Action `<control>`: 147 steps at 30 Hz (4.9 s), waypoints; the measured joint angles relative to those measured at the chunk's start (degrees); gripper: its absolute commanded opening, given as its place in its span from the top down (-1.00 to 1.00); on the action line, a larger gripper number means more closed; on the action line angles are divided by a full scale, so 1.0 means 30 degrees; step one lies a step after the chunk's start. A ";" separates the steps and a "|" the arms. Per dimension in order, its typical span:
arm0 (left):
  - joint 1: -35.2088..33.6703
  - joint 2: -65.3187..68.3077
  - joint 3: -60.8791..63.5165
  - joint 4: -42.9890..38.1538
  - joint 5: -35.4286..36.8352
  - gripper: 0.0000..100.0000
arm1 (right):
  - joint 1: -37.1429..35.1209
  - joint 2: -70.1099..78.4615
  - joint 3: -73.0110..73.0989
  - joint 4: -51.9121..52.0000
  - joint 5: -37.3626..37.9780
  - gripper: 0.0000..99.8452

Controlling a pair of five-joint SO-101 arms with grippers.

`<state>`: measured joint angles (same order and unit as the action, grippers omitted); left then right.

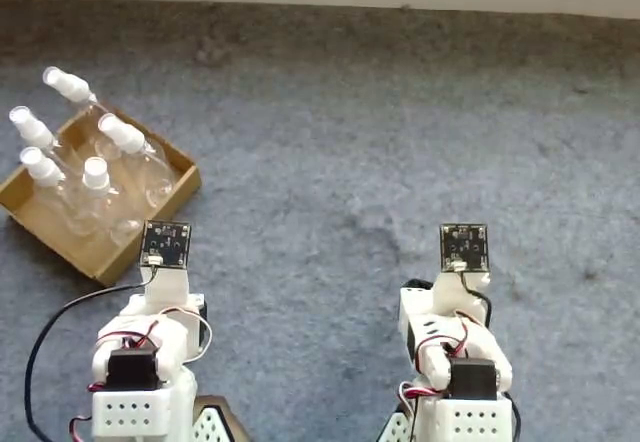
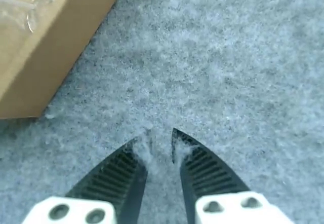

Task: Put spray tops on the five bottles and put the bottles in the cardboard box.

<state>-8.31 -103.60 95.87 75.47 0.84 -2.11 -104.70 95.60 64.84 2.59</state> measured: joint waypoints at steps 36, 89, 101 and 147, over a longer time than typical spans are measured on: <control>0.1788 0.0000 0.0000 0.0000 0.2315 0.99 | 0.0000 0.0000 0.0000 0.2139 0.0000 0.99; 0.2960 0.0000 0.0000 0.0000 0.2374 0.99 | 0.0000 0.0000 0.0000 0.2139 0.0000 0.99; 0.2960 0.0000 0.0000 0.0000 0.2374 0.99 | 0.0000 0.0000 0.0000 0.2139 0.0000 0.99; 0.2960 0.0000 0.0000 0.0000 0.2374 0.99 | 0.0000 0.0000 0.0000 0.2139 0.0000 0.99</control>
<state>0.57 -103.60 95.87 75.47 7.96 -2.11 -104.70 95.60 71.25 2.59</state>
